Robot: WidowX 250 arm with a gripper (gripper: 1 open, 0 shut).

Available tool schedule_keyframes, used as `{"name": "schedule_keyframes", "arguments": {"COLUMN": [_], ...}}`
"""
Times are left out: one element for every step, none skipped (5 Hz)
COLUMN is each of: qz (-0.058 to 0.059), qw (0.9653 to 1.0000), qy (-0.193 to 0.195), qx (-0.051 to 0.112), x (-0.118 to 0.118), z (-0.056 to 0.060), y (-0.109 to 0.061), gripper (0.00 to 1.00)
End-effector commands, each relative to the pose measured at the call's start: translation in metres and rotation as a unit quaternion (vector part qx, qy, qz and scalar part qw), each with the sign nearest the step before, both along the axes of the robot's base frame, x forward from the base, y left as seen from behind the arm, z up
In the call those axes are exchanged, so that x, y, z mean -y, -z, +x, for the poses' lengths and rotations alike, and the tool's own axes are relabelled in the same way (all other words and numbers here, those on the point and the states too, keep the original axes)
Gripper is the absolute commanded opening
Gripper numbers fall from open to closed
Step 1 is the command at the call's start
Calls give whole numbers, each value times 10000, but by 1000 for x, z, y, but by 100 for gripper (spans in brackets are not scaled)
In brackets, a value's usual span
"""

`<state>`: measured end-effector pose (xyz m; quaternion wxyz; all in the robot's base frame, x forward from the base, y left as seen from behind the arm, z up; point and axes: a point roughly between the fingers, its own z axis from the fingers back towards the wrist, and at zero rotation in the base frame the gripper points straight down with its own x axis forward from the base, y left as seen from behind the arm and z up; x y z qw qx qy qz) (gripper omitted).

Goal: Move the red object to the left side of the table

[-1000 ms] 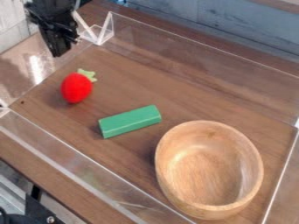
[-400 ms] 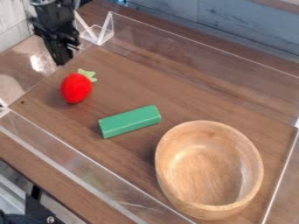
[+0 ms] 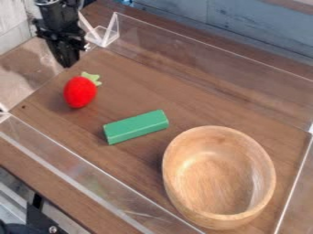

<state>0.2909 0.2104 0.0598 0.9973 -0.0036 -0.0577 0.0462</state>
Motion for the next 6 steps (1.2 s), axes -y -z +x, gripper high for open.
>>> {"name": "schedule_keyframes", "arguments": {"qz": [146,87,29,-41,-106,-162], "qw": [9995,9993,9995,9996,9997,9998], "qy": [188,335,293,250,186,130], "qx": [209,172,141,108,78,52], "x": [-3,-2,-2,-2,3,8], "z": [12,16,21,24,30,37], "y": [-14,-8,-12,-18,-10,-2], "gripper": [0,0,0,0,0,0]}}
